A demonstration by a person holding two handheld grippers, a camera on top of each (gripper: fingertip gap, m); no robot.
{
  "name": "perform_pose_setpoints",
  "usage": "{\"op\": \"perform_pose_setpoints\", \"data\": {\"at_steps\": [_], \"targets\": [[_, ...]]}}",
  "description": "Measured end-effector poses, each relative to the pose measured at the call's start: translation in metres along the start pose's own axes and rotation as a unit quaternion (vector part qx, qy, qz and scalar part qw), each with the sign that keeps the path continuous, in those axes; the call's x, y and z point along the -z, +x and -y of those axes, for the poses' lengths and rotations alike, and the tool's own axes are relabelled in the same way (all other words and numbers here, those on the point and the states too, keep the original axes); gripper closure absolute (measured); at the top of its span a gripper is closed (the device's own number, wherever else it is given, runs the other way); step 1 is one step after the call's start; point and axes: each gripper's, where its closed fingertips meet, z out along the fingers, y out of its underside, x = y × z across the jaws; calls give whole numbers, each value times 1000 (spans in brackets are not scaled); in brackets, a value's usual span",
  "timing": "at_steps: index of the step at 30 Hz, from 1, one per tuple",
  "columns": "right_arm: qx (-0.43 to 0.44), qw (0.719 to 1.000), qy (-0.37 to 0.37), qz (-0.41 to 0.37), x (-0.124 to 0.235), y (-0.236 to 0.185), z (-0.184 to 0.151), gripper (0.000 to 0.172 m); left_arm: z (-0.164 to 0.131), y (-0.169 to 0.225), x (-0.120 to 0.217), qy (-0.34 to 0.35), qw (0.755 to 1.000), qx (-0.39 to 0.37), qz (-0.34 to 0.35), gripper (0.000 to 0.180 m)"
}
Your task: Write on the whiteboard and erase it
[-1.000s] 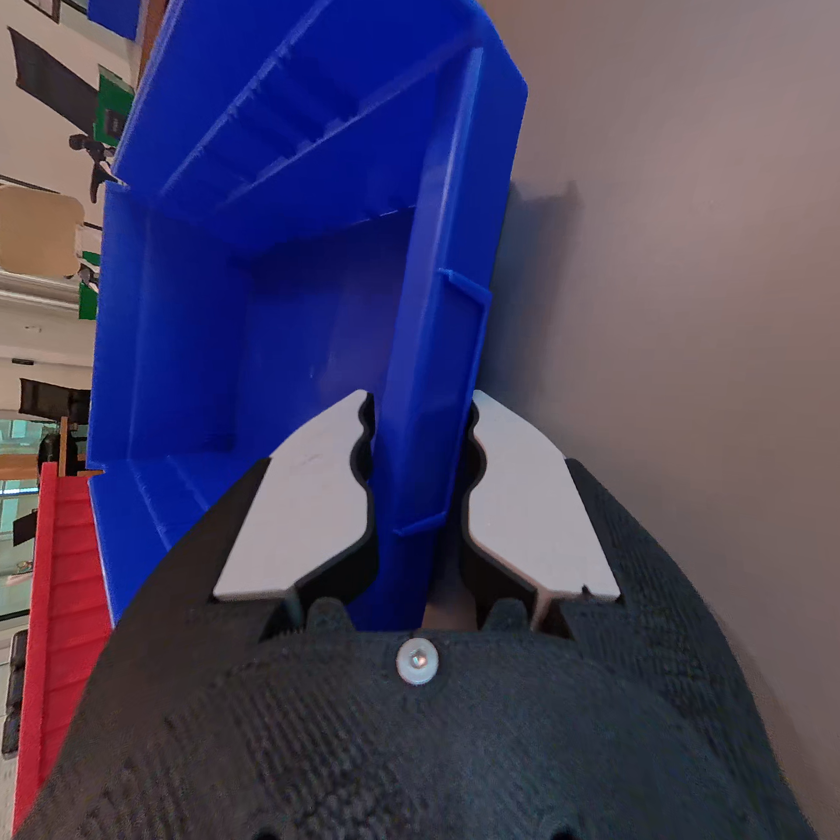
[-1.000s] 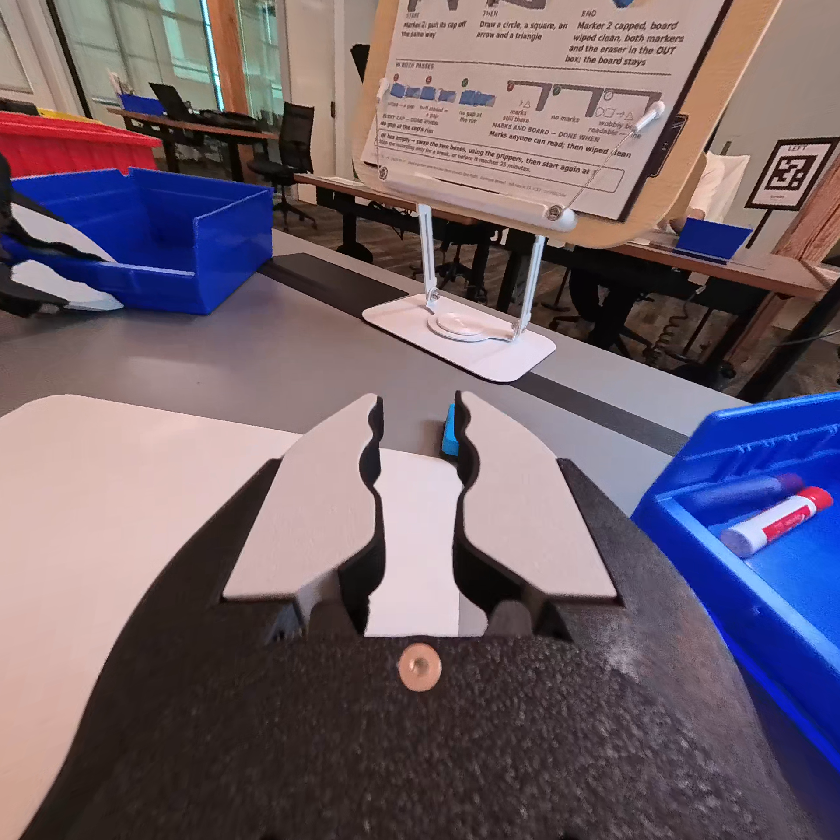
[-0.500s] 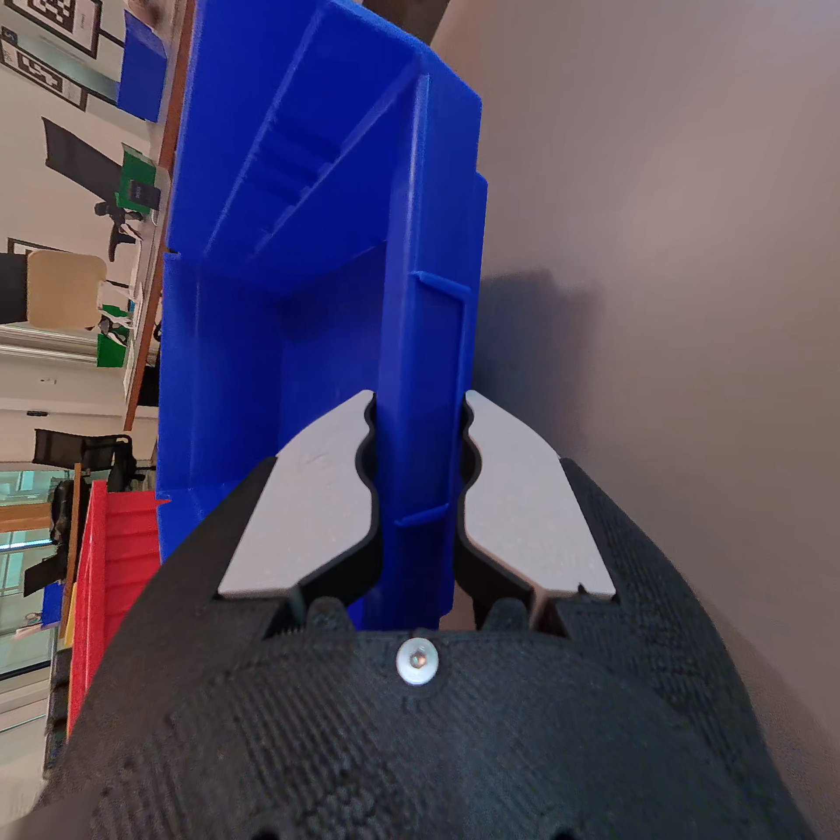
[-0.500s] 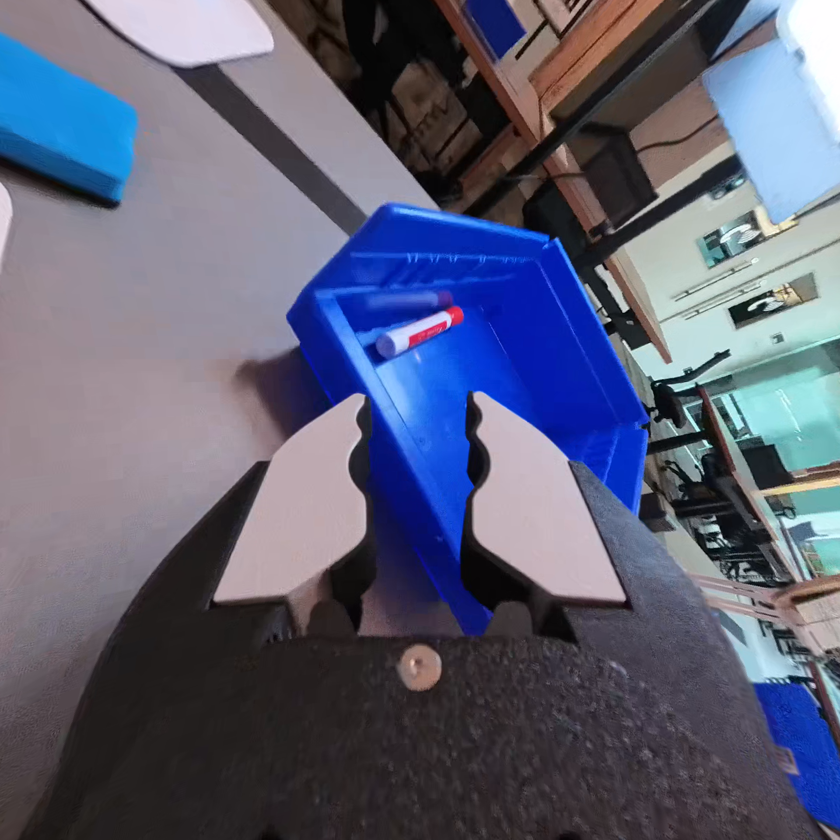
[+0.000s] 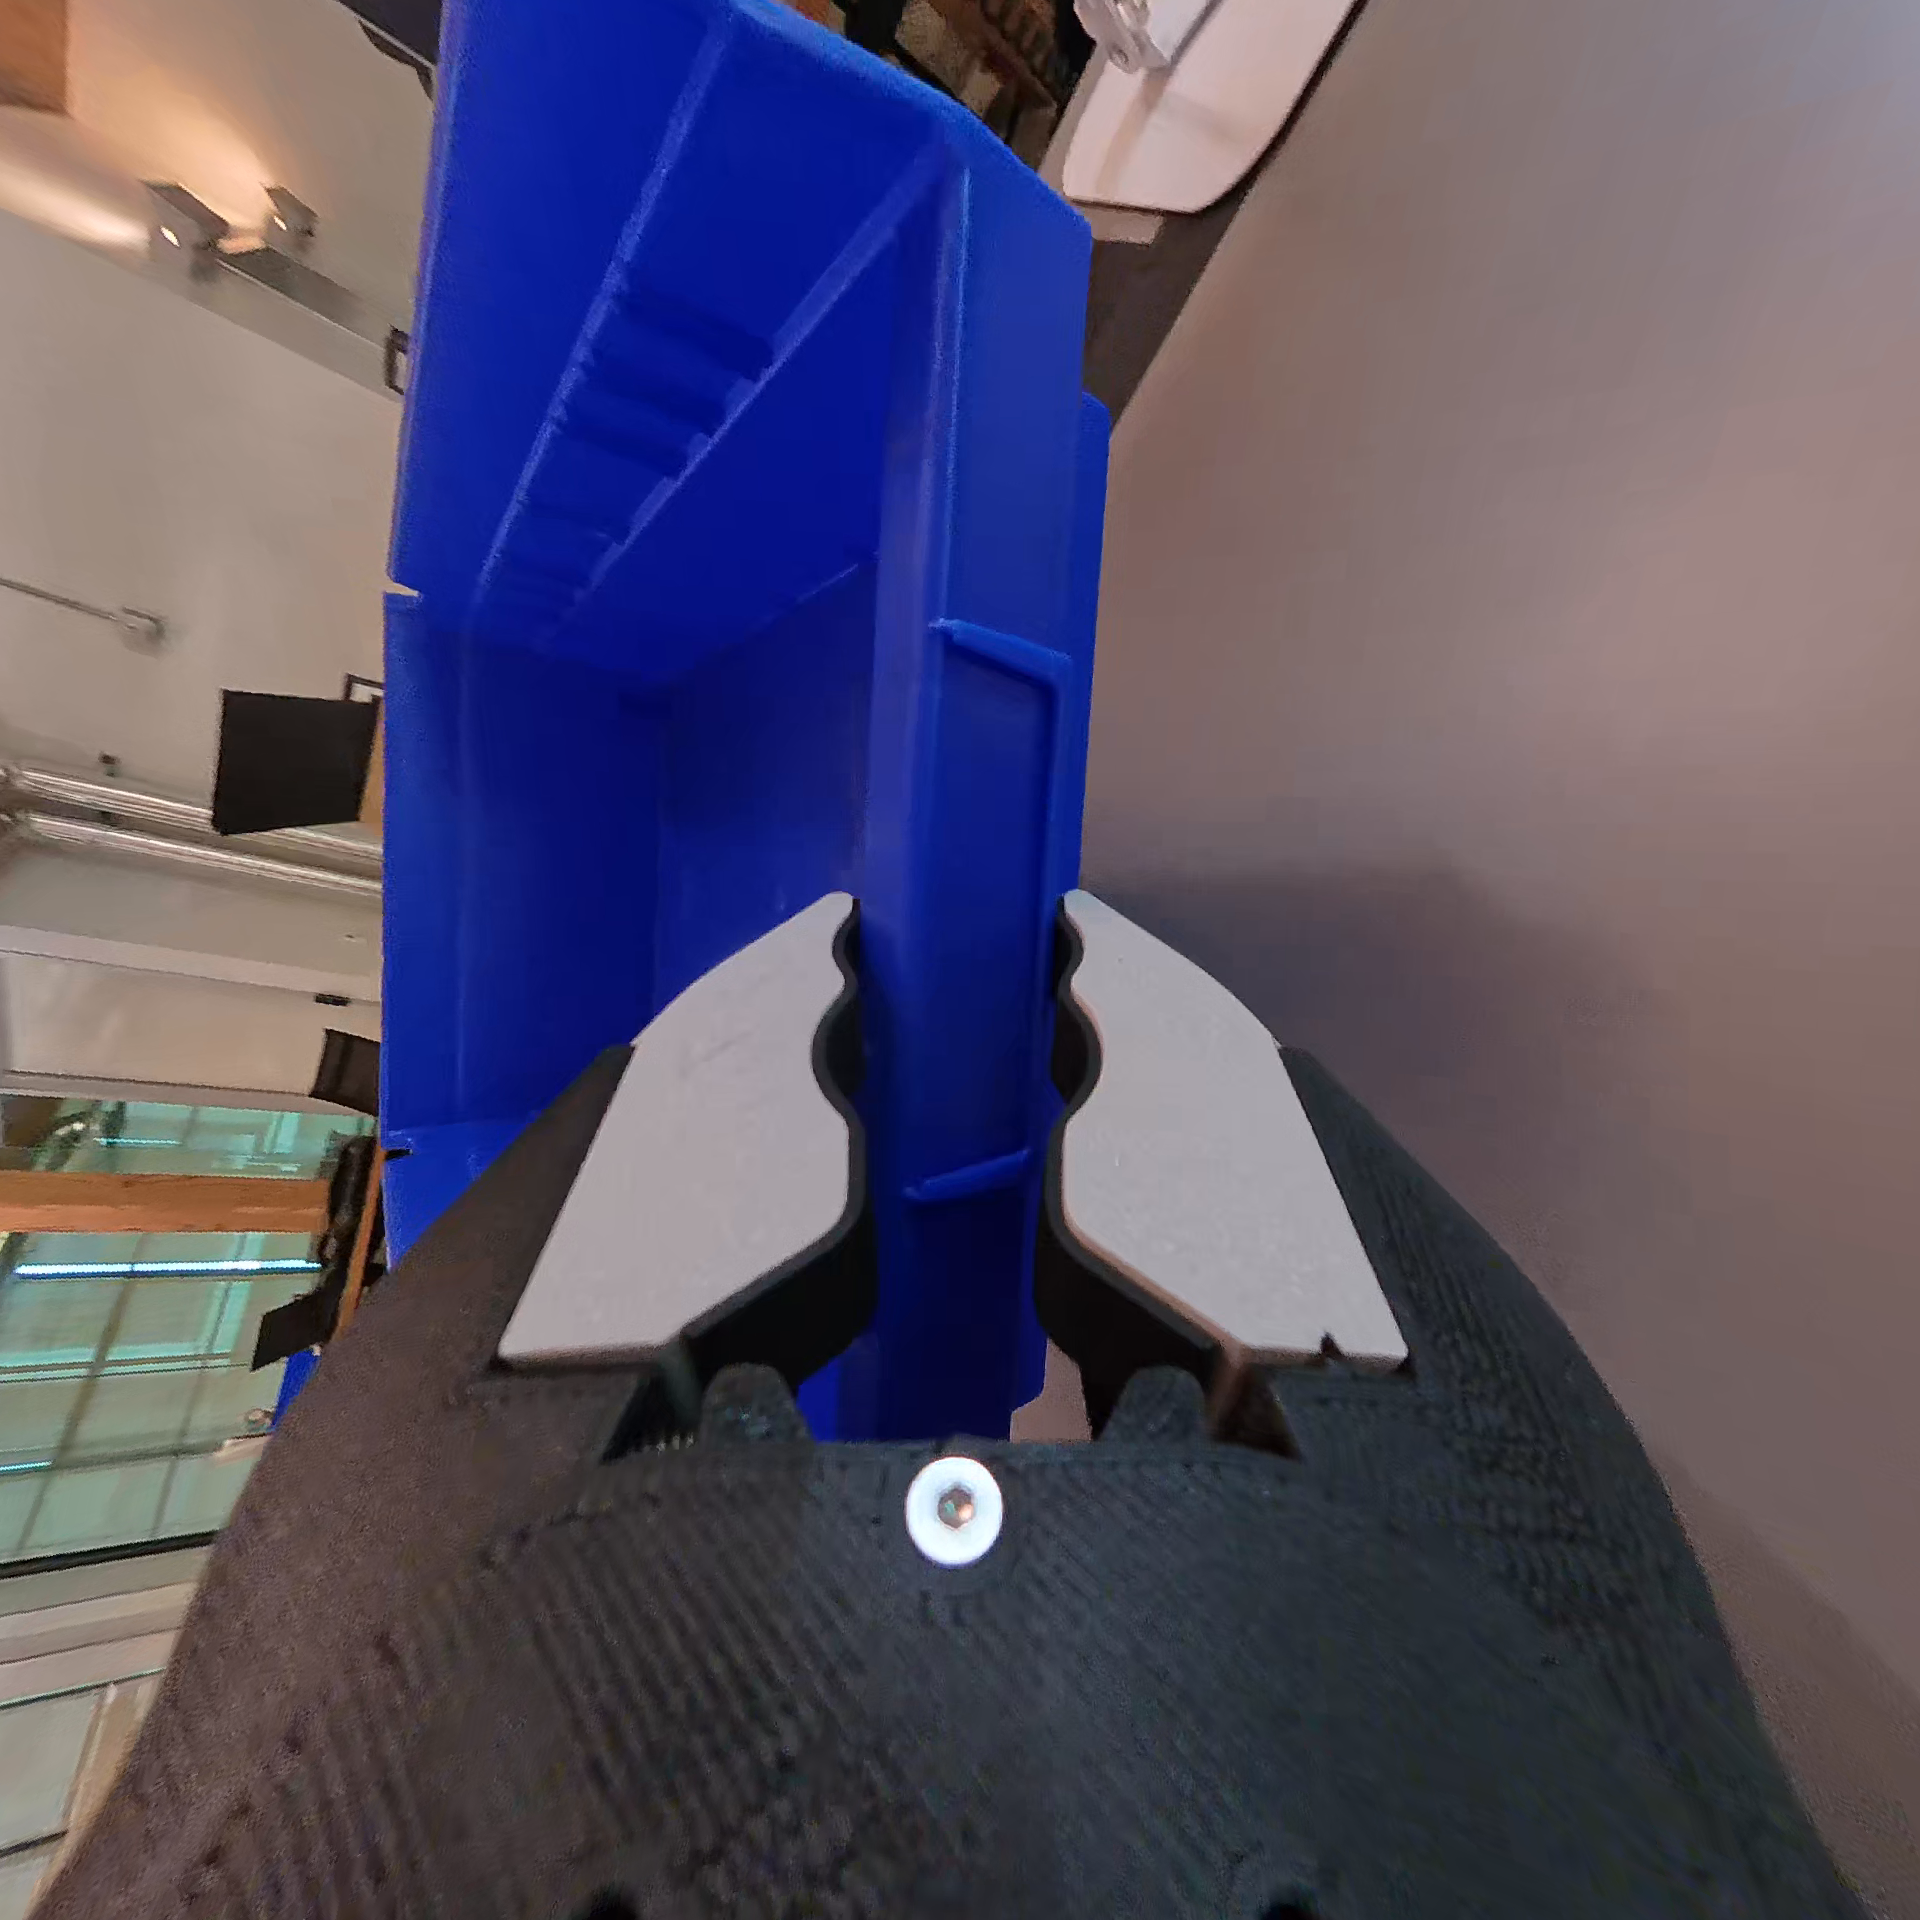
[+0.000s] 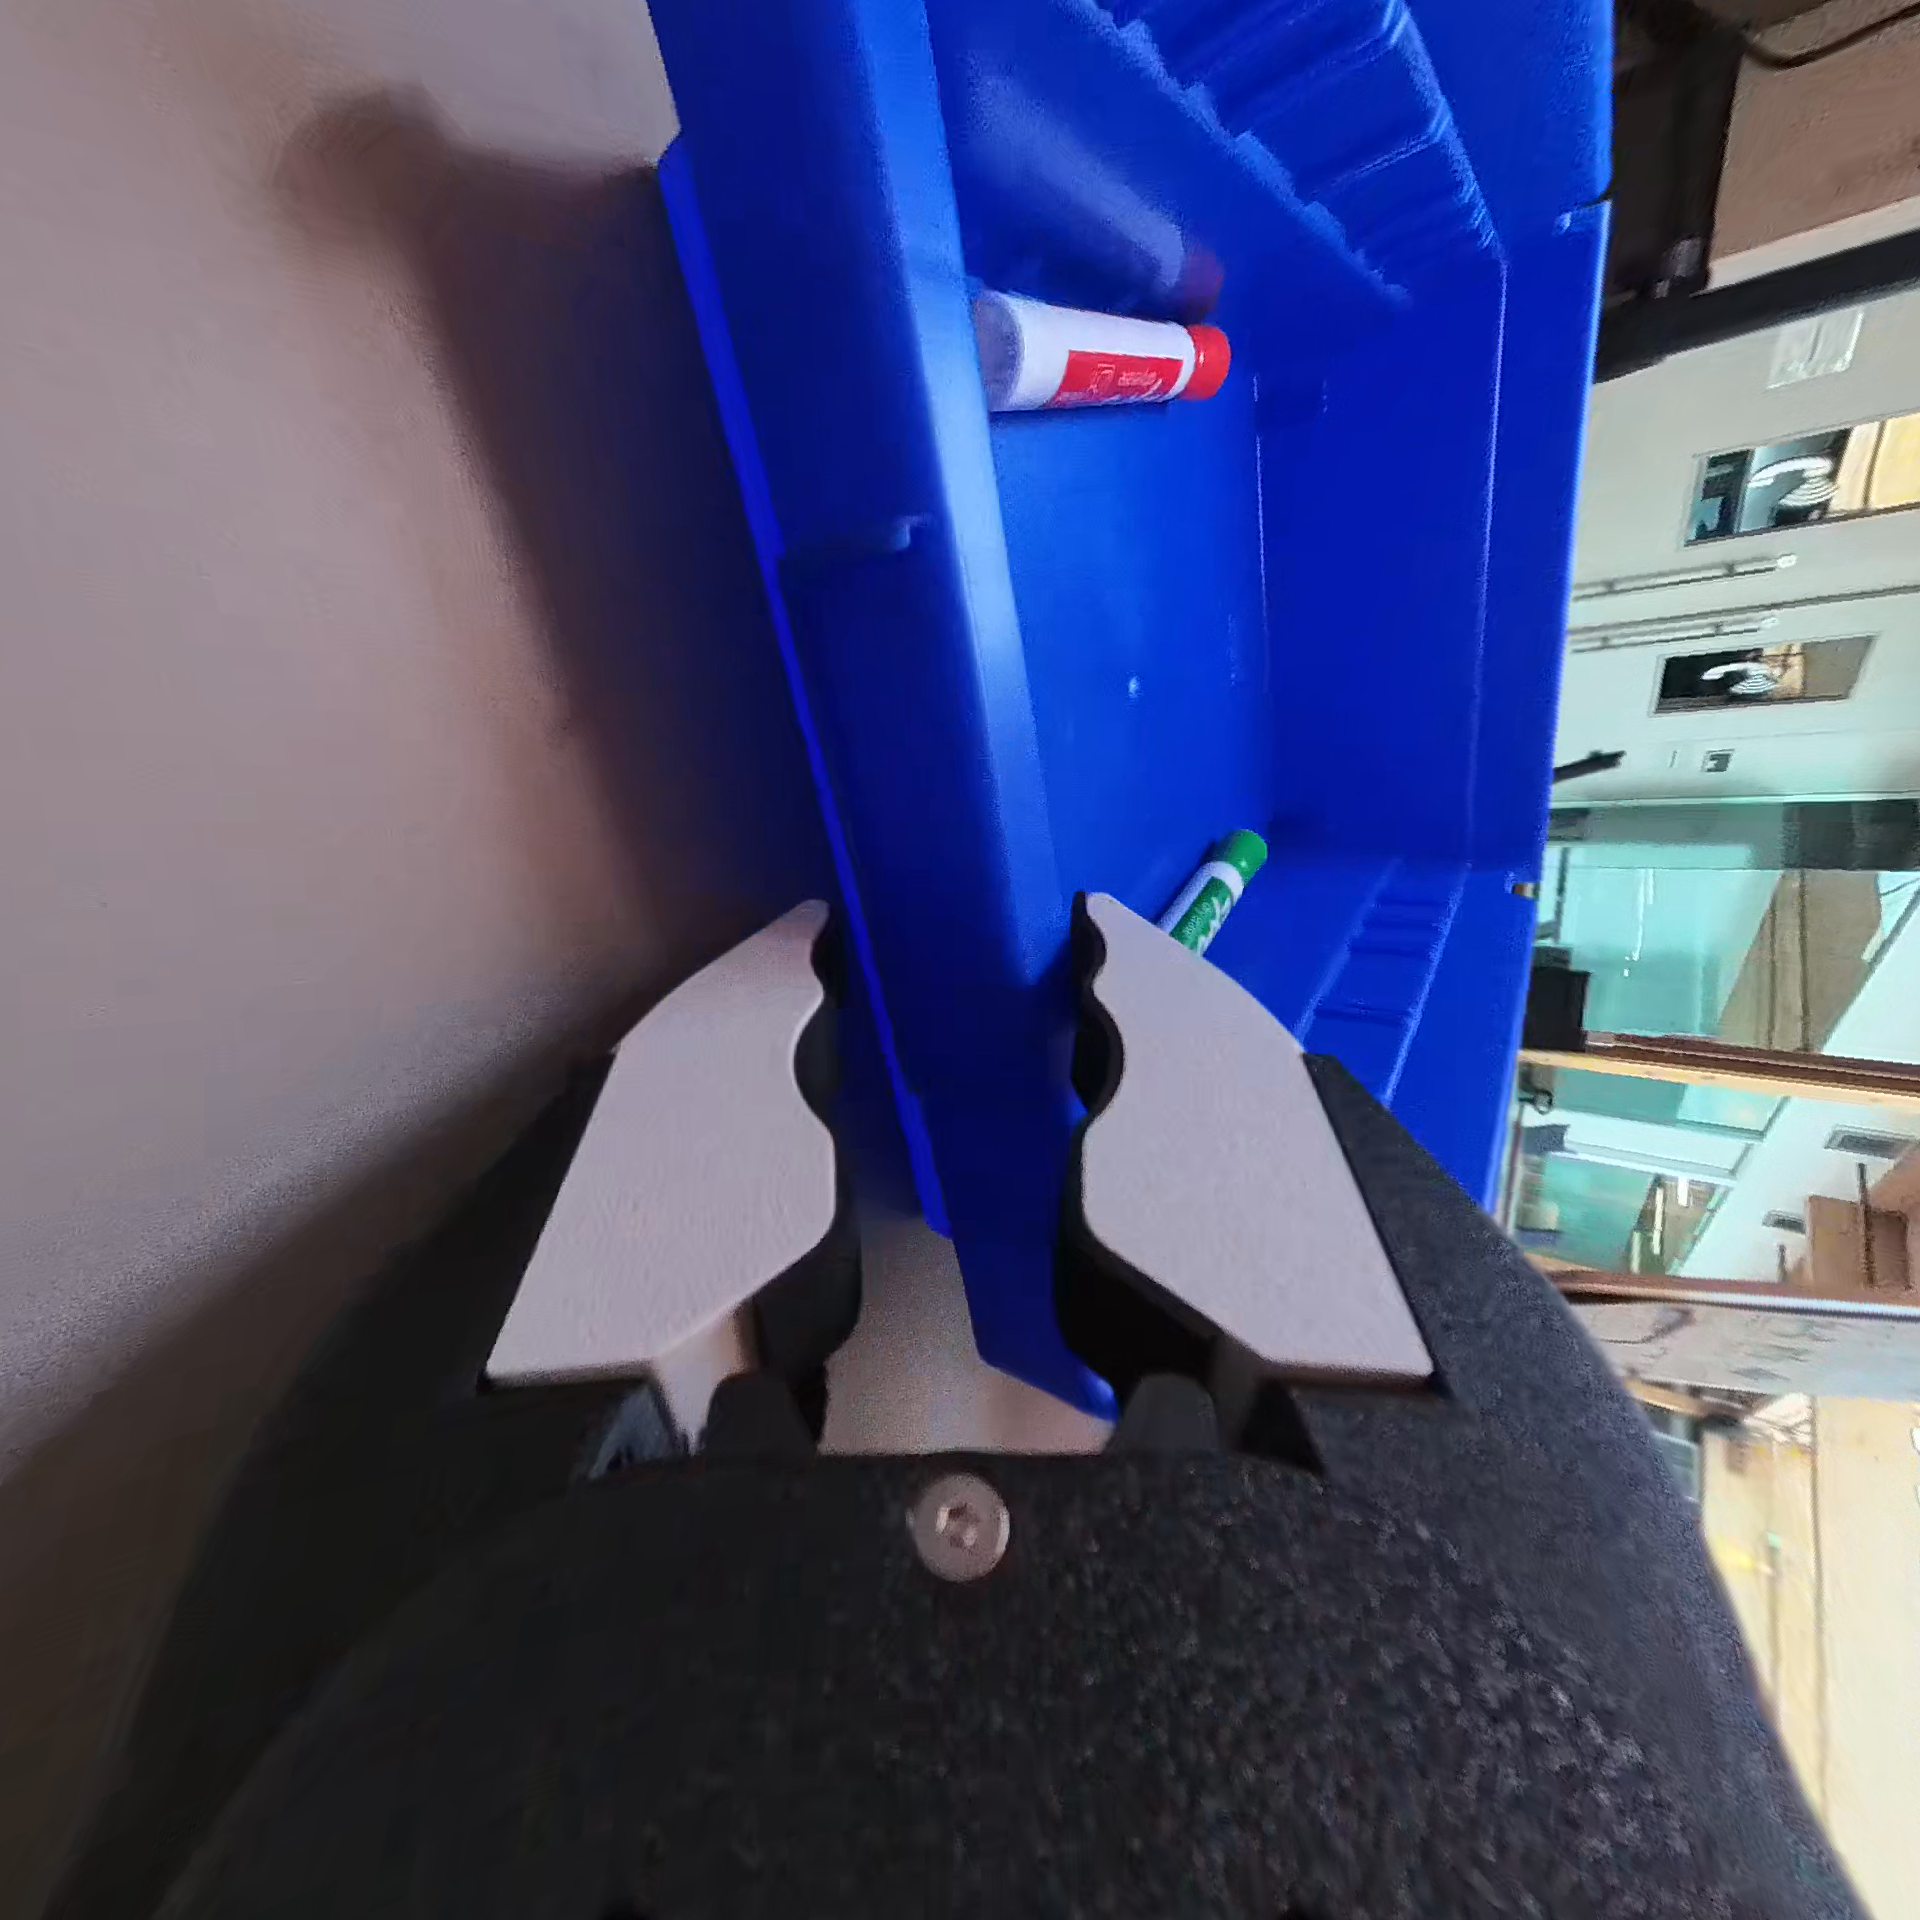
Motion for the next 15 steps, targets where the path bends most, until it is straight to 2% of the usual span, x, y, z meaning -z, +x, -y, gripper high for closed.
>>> {"op": "perform_pose_setpoints", "data": {"at_steps": [7,12,15], "targets": [[12,1000,3,16,6,-1,2,138,15,0,12,30,999,-17,10,147],[48,999,9,18,38,-2,-1,139,0,4,4,4,999,-43,-1,147],[82,996,23,8,70,-5,-11,139,-9,0,1,-16,998,-54,10,147]]}}
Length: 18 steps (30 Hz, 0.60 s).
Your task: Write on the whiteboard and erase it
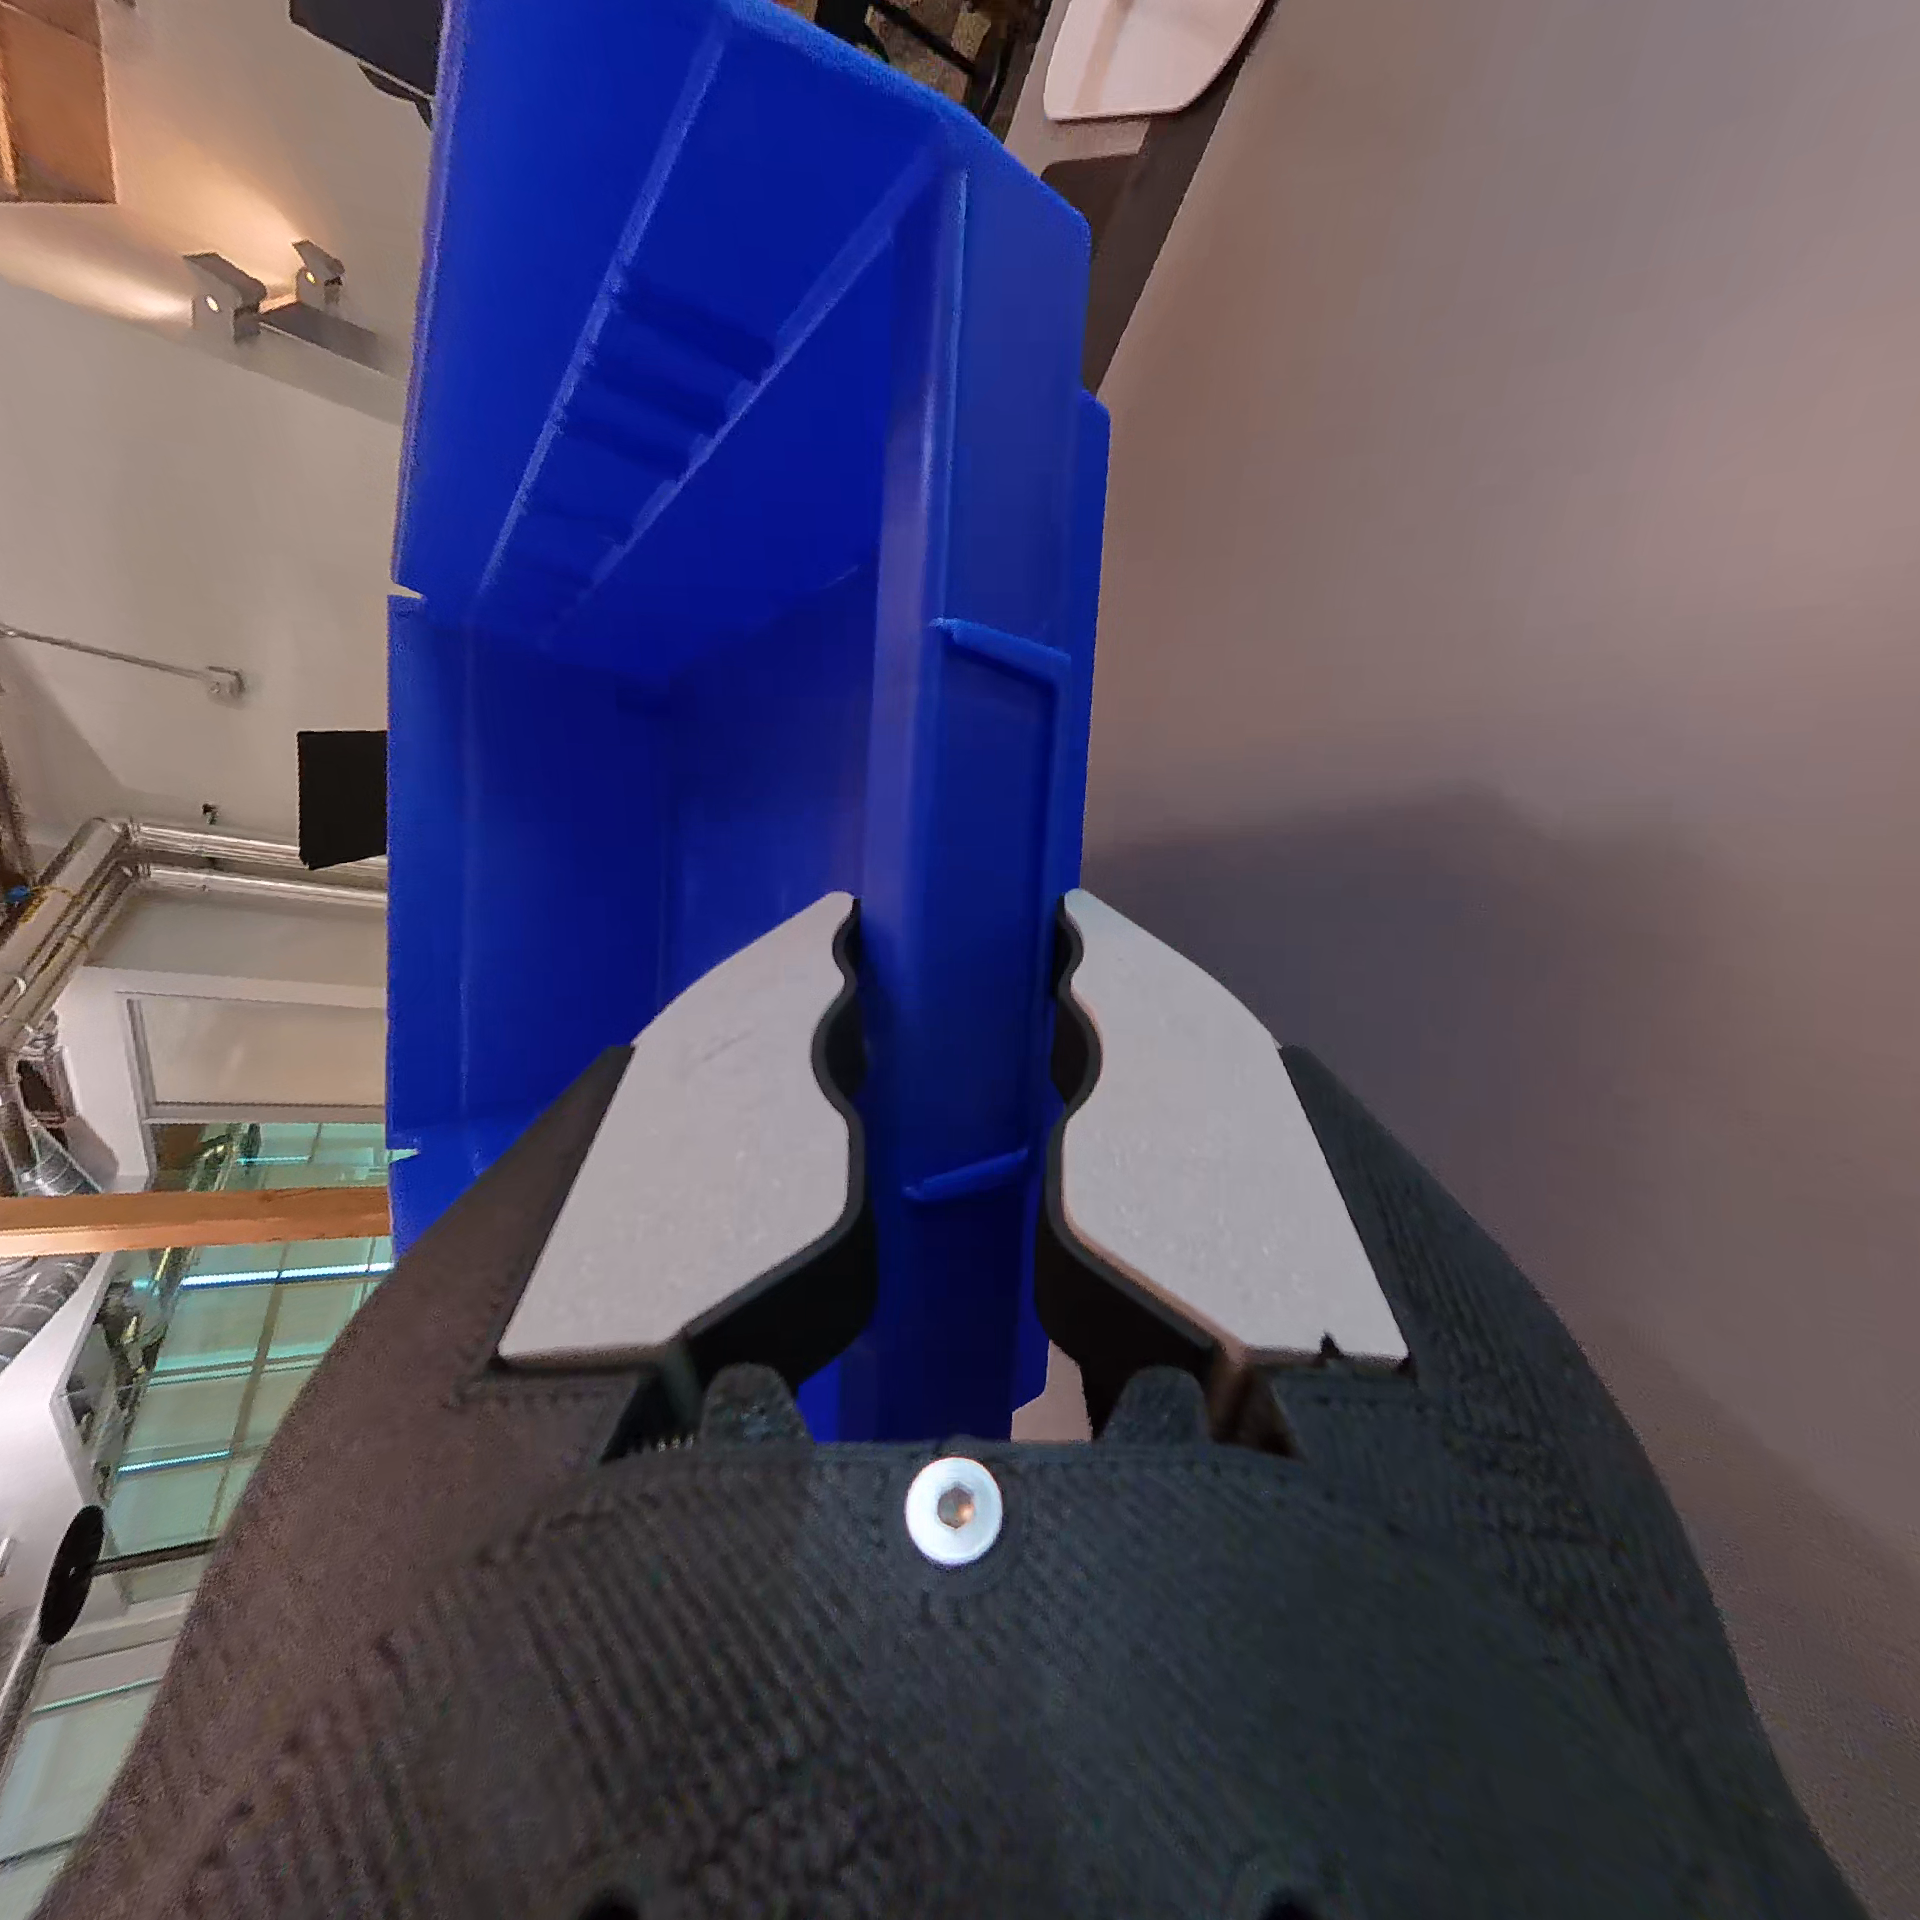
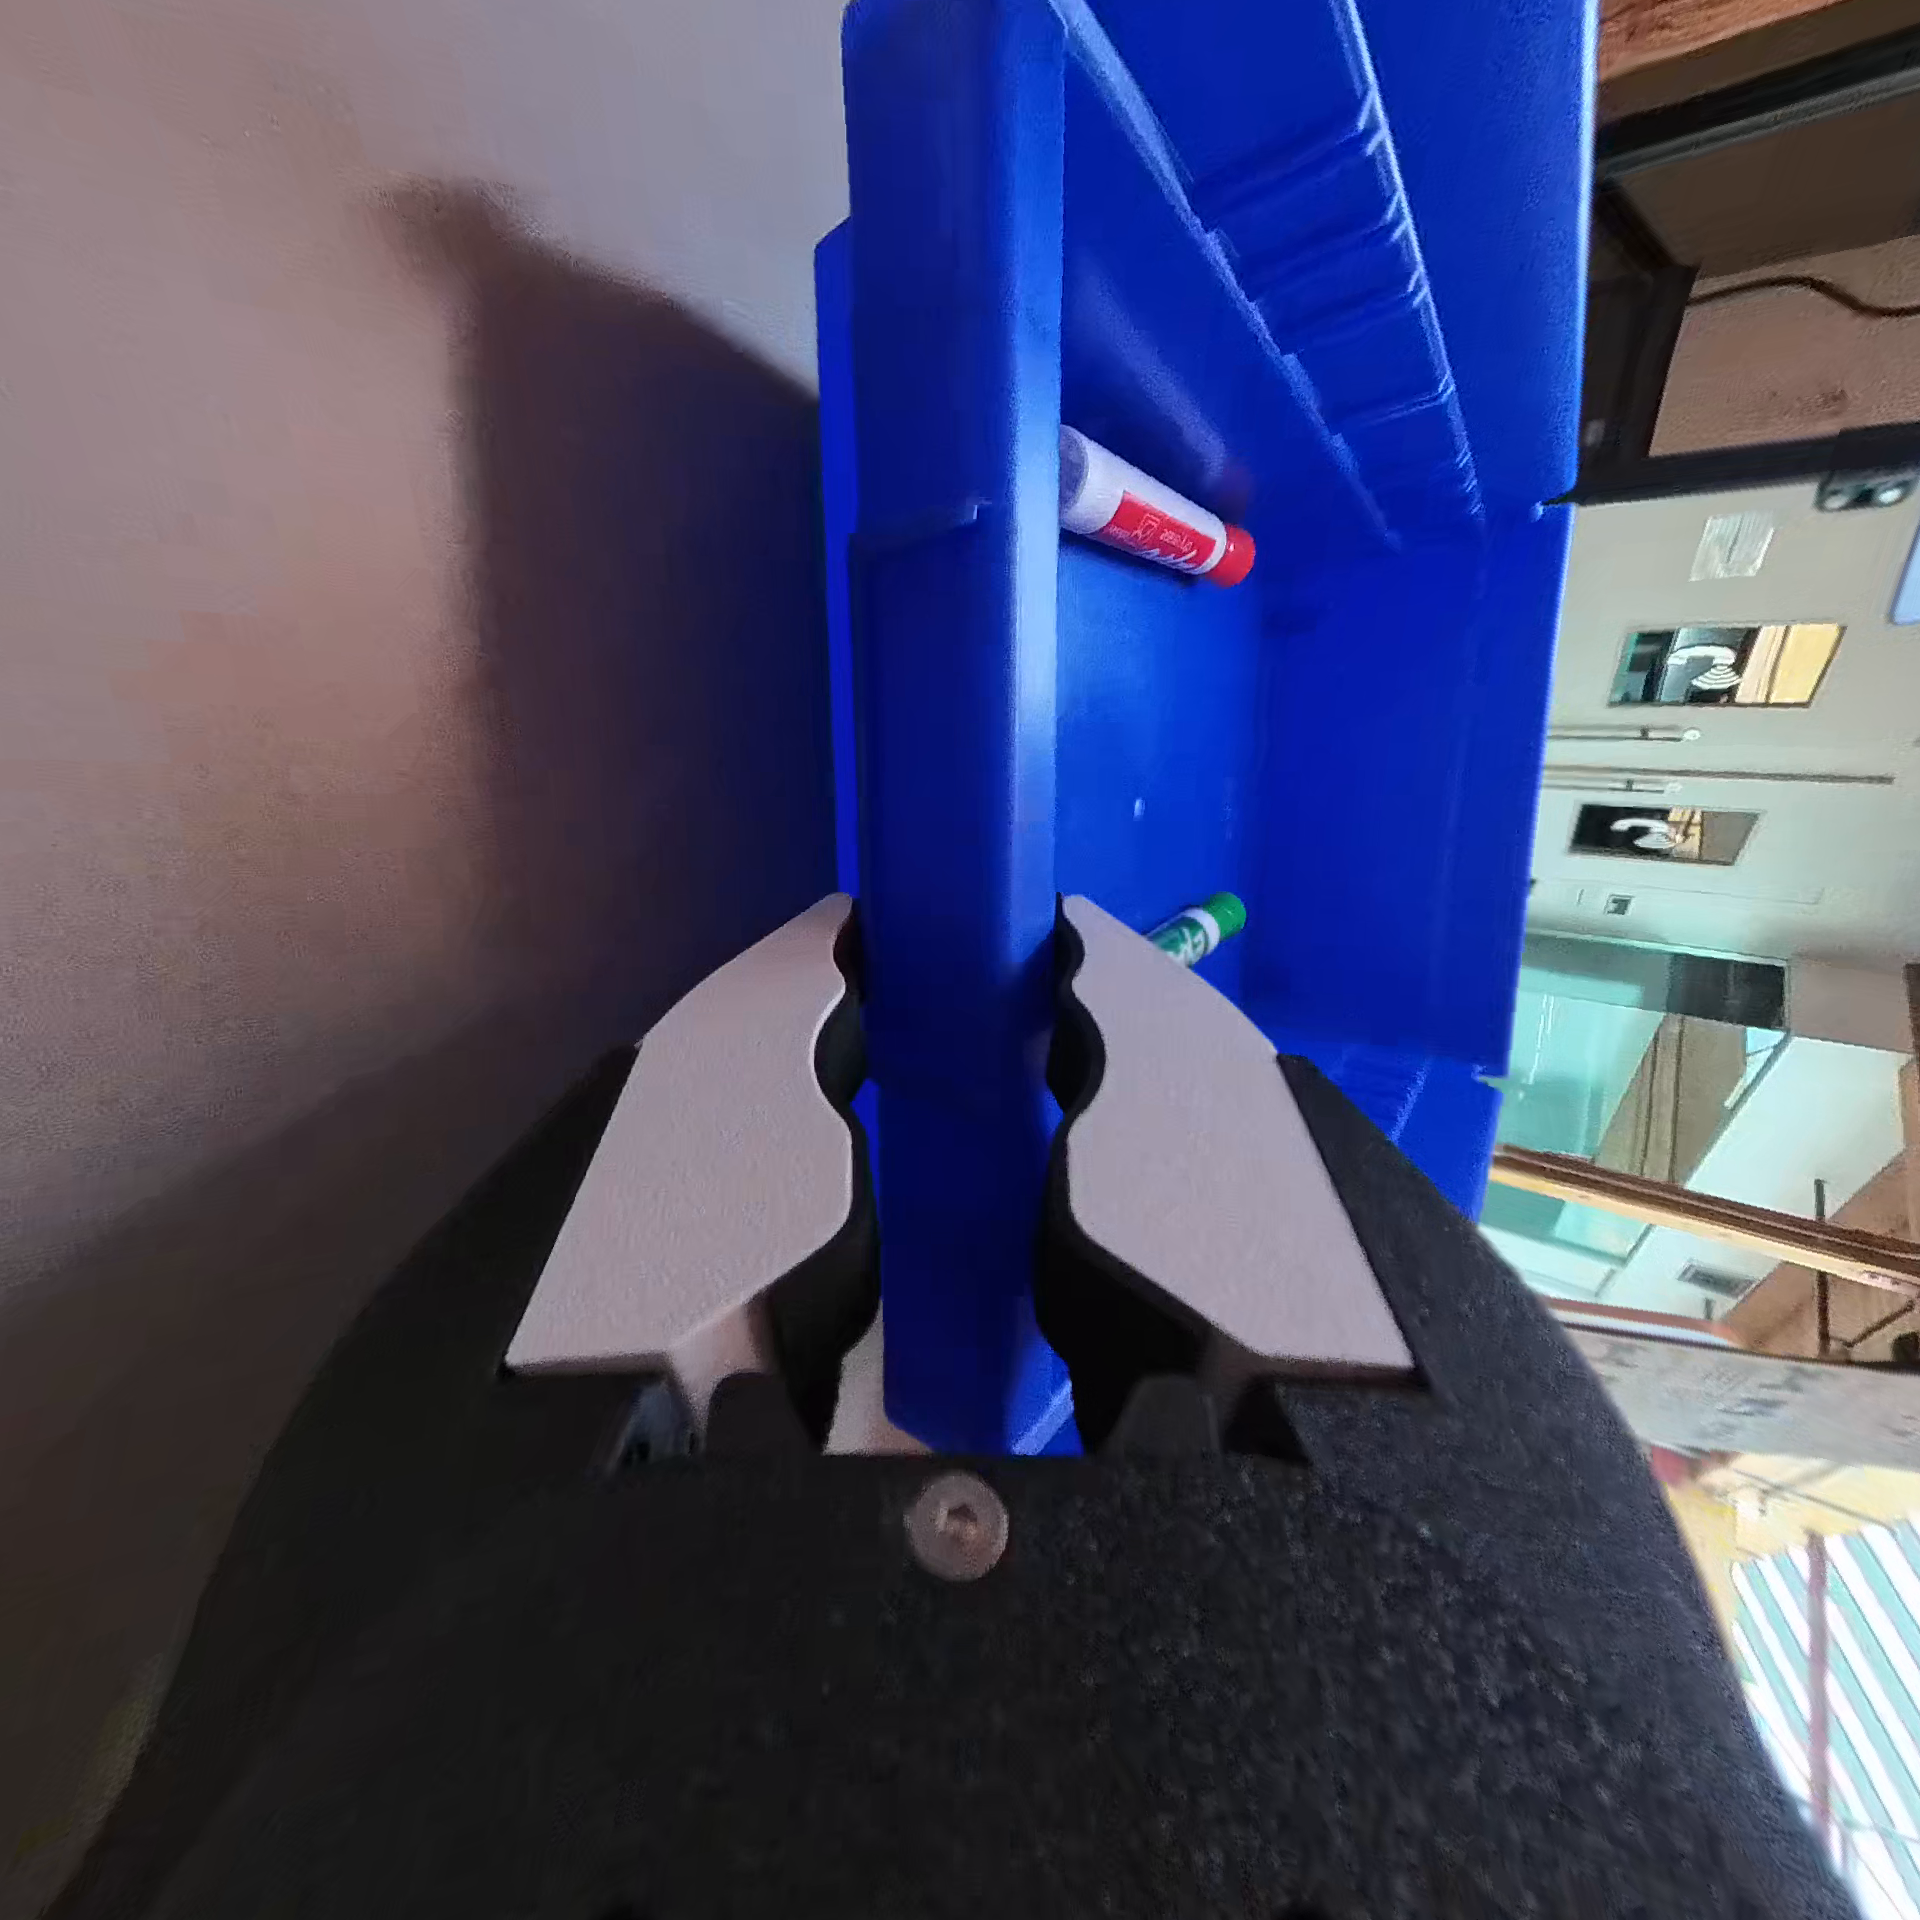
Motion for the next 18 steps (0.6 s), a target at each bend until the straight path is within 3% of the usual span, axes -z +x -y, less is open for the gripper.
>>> {"op": "perform_pose_setpoints", "data": {"at_steps": [4,10,13,18], "targets": [[41,997,70,16,71,-26,9,139,1,-3,4,3,1000,6,-2,147],[58,971,223,65,176,-90,72,139,19,-4,16,17,1000,1,8,147],[91,952,284,74,194,-124,109,139,31,-9,28,34,999,7,18,147],[155,916,353,109,190,-166,179,139,39,-22,47,49,998,17,25,147]]}}
